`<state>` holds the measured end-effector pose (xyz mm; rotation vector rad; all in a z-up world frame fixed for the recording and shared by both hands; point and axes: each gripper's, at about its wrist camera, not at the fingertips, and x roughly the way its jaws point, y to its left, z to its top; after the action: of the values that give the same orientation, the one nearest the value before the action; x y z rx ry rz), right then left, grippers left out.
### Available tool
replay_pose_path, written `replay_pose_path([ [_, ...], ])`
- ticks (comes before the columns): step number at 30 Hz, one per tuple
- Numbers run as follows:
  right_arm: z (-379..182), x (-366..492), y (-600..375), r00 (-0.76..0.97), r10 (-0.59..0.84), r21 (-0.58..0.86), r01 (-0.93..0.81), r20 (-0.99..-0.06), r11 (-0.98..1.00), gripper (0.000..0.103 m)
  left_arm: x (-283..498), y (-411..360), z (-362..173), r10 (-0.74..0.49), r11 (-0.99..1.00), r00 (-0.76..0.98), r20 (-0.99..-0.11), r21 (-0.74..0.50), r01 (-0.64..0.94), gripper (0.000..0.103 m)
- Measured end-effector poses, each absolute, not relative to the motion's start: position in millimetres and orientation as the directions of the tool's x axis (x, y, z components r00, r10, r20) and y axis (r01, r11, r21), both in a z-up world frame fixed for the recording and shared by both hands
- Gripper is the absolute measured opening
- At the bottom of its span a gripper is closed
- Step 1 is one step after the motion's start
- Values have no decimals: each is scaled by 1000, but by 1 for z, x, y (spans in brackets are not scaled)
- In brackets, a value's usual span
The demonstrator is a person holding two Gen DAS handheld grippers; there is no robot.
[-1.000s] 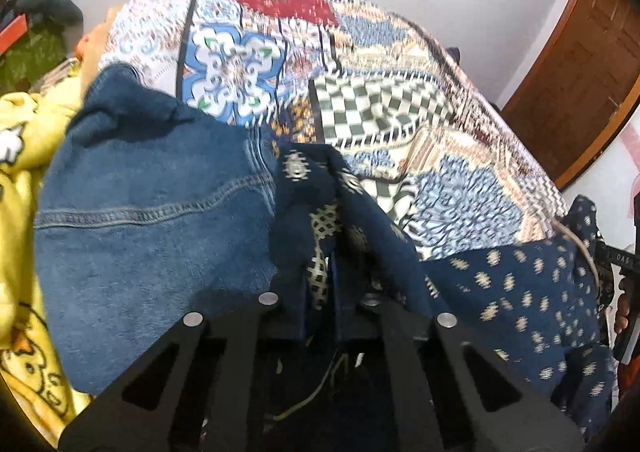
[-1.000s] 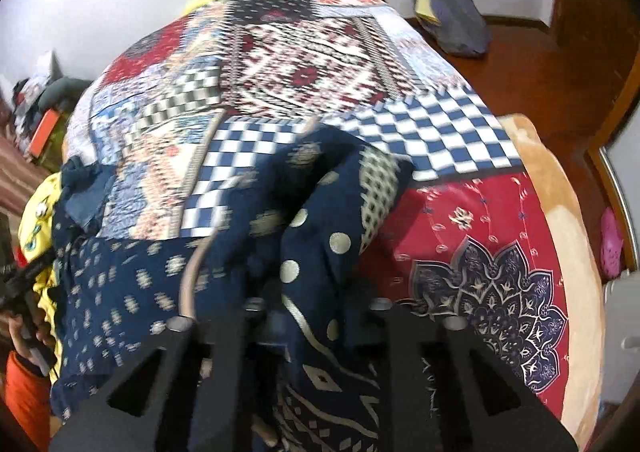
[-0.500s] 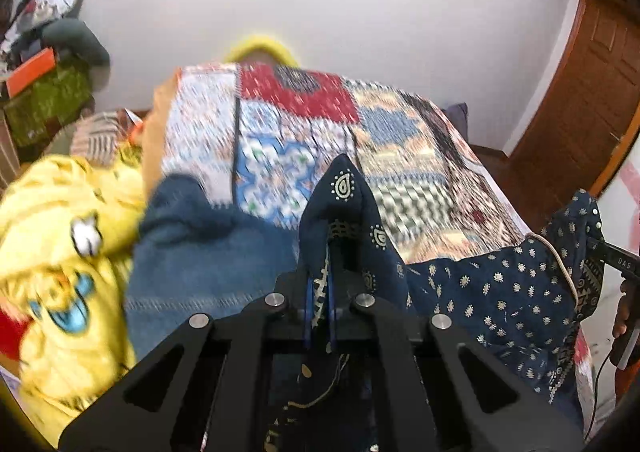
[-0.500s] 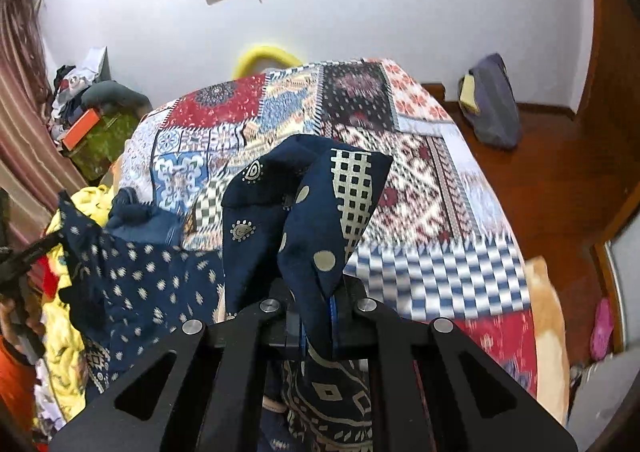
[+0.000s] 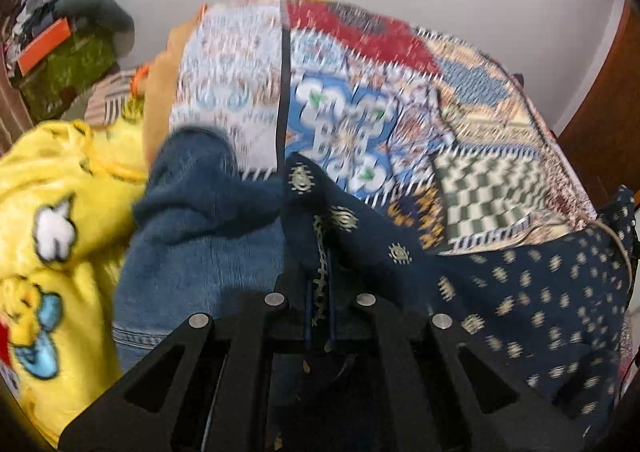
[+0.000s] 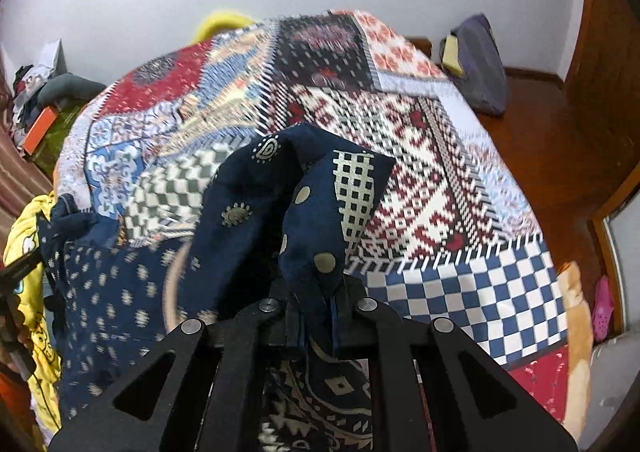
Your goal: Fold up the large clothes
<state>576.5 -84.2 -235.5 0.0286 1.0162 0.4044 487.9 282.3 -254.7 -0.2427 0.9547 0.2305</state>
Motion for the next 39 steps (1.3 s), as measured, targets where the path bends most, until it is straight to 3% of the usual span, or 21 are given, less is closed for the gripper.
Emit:
replay_pose_path([
  [10, -214, 541, -83, 546, 216, 6, -361, -809, 933, 14, 479, 277, -263, 123, 958, 491, -863, -26, -285, 10],
  [23, -116, 440, -105, 600, 318, 40, -429, -734, 903, 16, 388, 221, -147, 111, 990, 614, -782, 35, -134, 11],
  [27, -88, 403, -111, 622, 367, 56, -460, -692, 886, 26, 350, 204, -116, 87, 995, 653, -753, 27, -101, 12],
  [29, -78, 381, -113, 633, 376, 52, -468, -677, 882, 38, 333, 198, -106, 65, 996, 665, -744, 6, -90, 15],
  [36, -82, 329, -116, 606, 389, 24, -521, -694, 853, 68, 274, 185, -99, 50, 997, 668, -743, -3, -77, 61],
  [39, -98, 318, -117, 564, 376, 17, -539, -735, 842, 71, 251, 186, -107, -17, 997, 649, -760, -64, -50, 64],
])
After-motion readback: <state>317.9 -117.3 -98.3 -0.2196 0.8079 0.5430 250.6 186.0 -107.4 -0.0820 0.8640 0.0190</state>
